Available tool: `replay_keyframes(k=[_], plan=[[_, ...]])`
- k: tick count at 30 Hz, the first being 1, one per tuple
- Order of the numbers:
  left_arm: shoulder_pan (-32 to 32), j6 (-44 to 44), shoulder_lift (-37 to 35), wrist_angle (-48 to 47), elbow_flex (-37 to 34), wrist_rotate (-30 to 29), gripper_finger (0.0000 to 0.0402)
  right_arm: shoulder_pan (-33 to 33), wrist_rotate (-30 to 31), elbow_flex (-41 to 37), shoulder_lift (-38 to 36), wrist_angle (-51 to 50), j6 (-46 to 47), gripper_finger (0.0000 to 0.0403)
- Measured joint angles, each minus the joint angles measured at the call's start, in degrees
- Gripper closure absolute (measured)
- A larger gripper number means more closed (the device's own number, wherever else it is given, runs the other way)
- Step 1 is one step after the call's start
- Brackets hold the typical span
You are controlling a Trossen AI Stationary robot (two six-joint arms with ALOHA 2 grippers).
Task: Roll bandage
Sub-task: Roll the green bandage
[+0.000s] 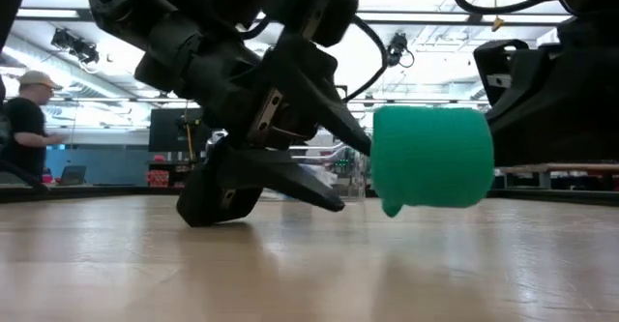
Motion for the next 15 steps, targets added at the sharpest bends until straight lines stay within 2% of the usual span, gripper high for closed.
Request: replay_keyframes(k=[3, 7, 15], plan=[[0.00, 1.07, -1.89, -0.65, -2.06, -1.16, 0.0225, 0.07, -0.02, 0.00, 0.00, -1.94, 2.38, 0.0403], [0.00, 4.02, -5.70, -1.49, -5.58, -5.61, 0.0225, -0.05, -1.14, -0.02, 0.00, -3.74, 8.35, 0.0403], [-0.04, 22.74, -14.22, -6.33, -7.90, -13.58, 0.0225, -4.14, -14.08, -0.04, -0.04, -4.19, 24.18, 0.0403]])
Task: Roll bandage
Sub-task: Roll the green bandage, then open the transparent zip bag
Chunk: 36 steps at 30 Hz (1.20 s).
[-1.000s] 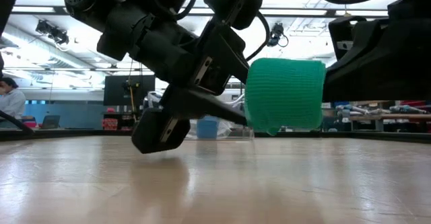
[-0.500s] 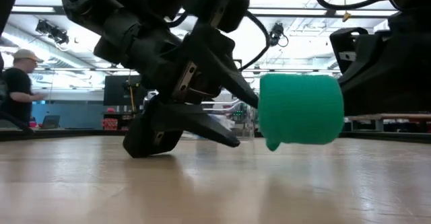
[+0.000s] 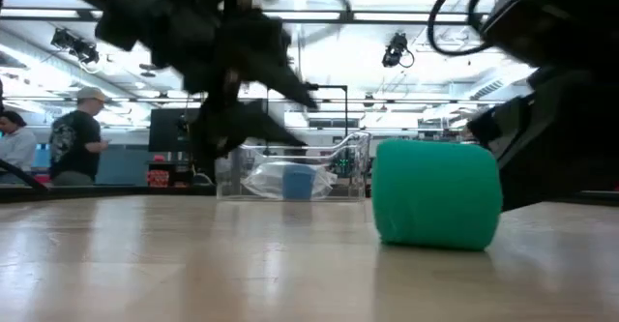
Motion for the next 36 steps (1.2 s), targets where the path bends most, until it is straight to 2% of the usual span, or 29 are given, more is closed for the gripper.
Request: replay_keyframes(k=[6, 10, 13, 19, 25, 28, 32, 36], plan=[[-1.30, 15.27, -4.58, 0.27, 0.14, -5.51, 0.0225, -4.01, -7.97, 0.00, 0.00, 0.26, 11.77, 0.0403], [-3.04, 24.53, -5.32, 0.26, 0.16, -6.85, 0.0225, -6.85, -11.36, 0.00, 0.00, 0.44, 17.24, 0.0403], [-4.43, 29.82, -5.31, 0.19, 0.16, -7.62, 0.0225, -8.75, -13.30, 0.00, 0.00, 1.32, 18.63, 0.0403], [-7.29, 37.27, -5.28, 1.78, 0.16, -14.55, 0.0225, -11.01, -14.08, -0.04, -0.23, 3.26, 18.90, 0.0401], [-11.54, 43.12, -5.28, 7.05, 0.16, -23.63, 0.0225, -11.36, -15.95, -0.04, -3.16, -1.25, 18.92, 0.0357], [-12.62, 43.25, -5.28, 9.55, -0.71, -27.75, 0.0225, -11.33, -15.03, -0.04, -4.92, -4.88, 19.36, 0.0325], [-12.52, 37.53, -5.24, 9.82, -3.39, -29.83, 0.0225, -11.47, -14.61, -0.04, -5.79, -8.38, 20.24, 0.0290], [-12.51, 32.63, -7.35, 12.20, -6.80, -35.15, 0.0225, -11.41, -13.55, -0.02, -9.34, -13.13, 19.90, 0.0276]])
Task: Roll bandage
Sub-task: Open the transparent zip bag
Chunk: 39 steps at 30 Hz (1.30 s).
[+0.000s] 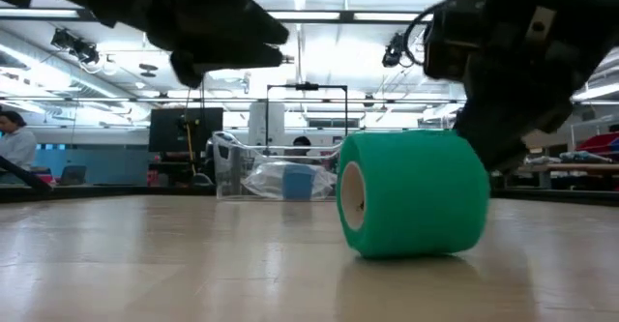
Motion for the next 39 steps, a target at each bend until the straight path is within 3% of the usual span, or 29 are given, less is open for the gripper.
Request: replay_keyframes(k=[3, 6, 14, 16, 26, 32, 39], plan=[[1.38, -4.41, -2.99, 0.08, -2.76, -2.29, 0.0225, -0.03, 4.98, -0.02, -3.09, -3.70, -2.10, 0.0278], [3.01, -7.34, -6.00, -1.02, -4.05, -0.86, 0.0225, -0.12, 7.90, -0.02, -5.90, -4.76, -4.43, 0.0280], [9.07, -7.47, -12.94, -9.98, -3.52, -1.41, 0.0225, -3.82, 16.52, -0.02, -12.60, -2.27, -18.74, 0.0281], [12.36, -7.66, -14.61, -14.31, -3.31, 0.46, 0.0225, -6.89, 14.00, -0.02, -13.68, -1.56, -22.42, 0.0280], [34.19, -1.00, -15.51, -28.03, 2.51, 23.29, 0.0225, -26.15, -1.49, 0.00, -15.92, 5.89, -36.92, 0.0280], [44.51, 5.07, -15.42, -33.35, 5.43, 30.73, 0.0225, -36.36, -12.57, -0.04, -15.90, 7.95, -40.59, 0.0282], [52.43, 7.43, -15.42, -35.59, 5.43, 37.42, 0.0225, -44.38, -22.45, 1.26, -15.86, 6.05, -43.26, 0.0283]])
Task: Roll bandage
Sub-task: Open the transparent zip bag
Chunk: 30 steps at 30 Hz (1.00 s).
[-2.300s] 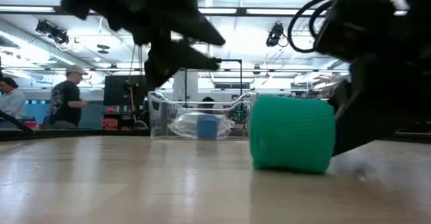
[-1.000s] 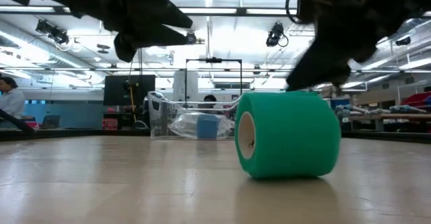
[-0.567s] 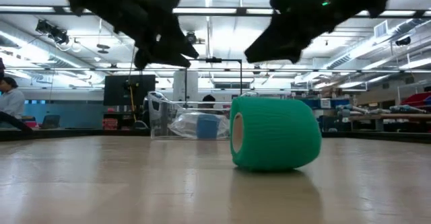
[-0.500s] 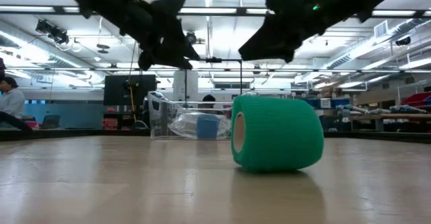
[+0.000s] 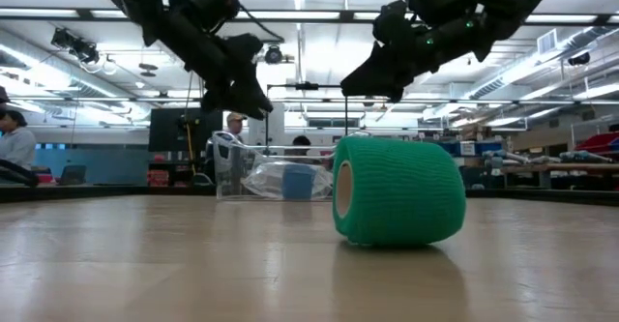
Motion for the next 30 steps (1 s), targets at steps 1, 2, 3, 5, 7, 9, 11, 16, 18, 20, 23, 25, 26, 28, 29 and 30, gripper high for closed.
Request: replay_keyframes(k=[1, 2, 3, 5, 7, 9, 11, 16, 18, 20, 23, 25, 26, 28, 29, 30], plan=[[0.93, 0.45, 0.01, -0.51, 0.00, 0.27, 0.0225, -0.76, -0.51, 1.02, 0.00, -1.24, -0.73, 0.0284], [1.94, 0.68, 0.02, -0.56, 0.00, 0.97, 0.0225, -1.32, -0.63, 2.08, 0.00, -2.54, -1.56, 0.0284], [2.93, 1.20, 0.01, -0.53, 0.00, 1.91, 0.0225, -1.80, -0.63, 3.03, 0.00, -3.94, -2.39, 0.0284], [4.87, 2.25, 0.05, -0.77, 0.08, 4.26, 0.0225, -2.46, -0.70, 4.80, 0.00, -5.72, -3.56, 0.0284], [6.17, 3.37, 1.00, -1.98, 1.28, 5.12, 0.0225, -3.02, -1.07, 6.53, 0.00, -5.98, -4.58, 0.0285], [7.27, 5.09, 2.37, -5.23, 3.59, 5.37, 0.0225, -4.04, -1.12, 8.10, 0.31, -7.49, -5.55, 0.0285], [7.52, 7.33, 4.38, -7.40, 6.83, 5.31, 0.0225, -5.46, -1.42, 9.97, 1.64, -9.53, -5.88, 0.0286], [8.15, 12.79, 8.14, -13.00, 13.21, 4.73, 0.0225, -8.16, -6.42, 17.55, 7.90, -16.09, -7.25, 0.0286], [9.17, 14.60, 9.12, -14.37, 15.09, 4.63, 0.0225, -9.45, -8.50, 21.24, 10.90, -18.43, -8.29, 0.0286], [10.12, 16.00, 10.27, -16.43, 16.53, 5.18, 0.0225, -10.80, -11.34, 24.59, 13.42, -20.35, -9.12, 0.0286], [11.77, 17.44, 11.78, -20.43, 17.90, 7.02, 0.0225, -12.05, -13.87, 27.93, 16.47, -21.97, -10.65, 0.0287], [12.84, 18.65, 12.45, -21.80, 18.21, 7.49, 0.0225, -12.61, -14.56, 28.66, 18.13, -22.21, -11.57, 0.0287], [13.10, 19.18, 12.87, -22.36, 18.21, 7.60, 0.0225, -12.70, -14.57, 28.71, 18.71, -22.21, -12.16, 0.0287], [13.68, 20.48, 13.95, -22.80, 18.21, 7.87, 0.0225, -12.72, -14.61, 28.71, 19.58, -22.30, -13.47, 0.0287], [13.70, 21.53, 14.68, -22.95, 18.21, 7.85, 0.0225, -12.72, -14.59, 28.71, 19.80, -22.23, -14.01, 0.0288], [13.68, 22.63, 15.34, -22.91, 18.21, 7.83, 0.0225, -12.72, -14.58, 28.71, 19.87, -22.72, -14.42, 0.0288]])
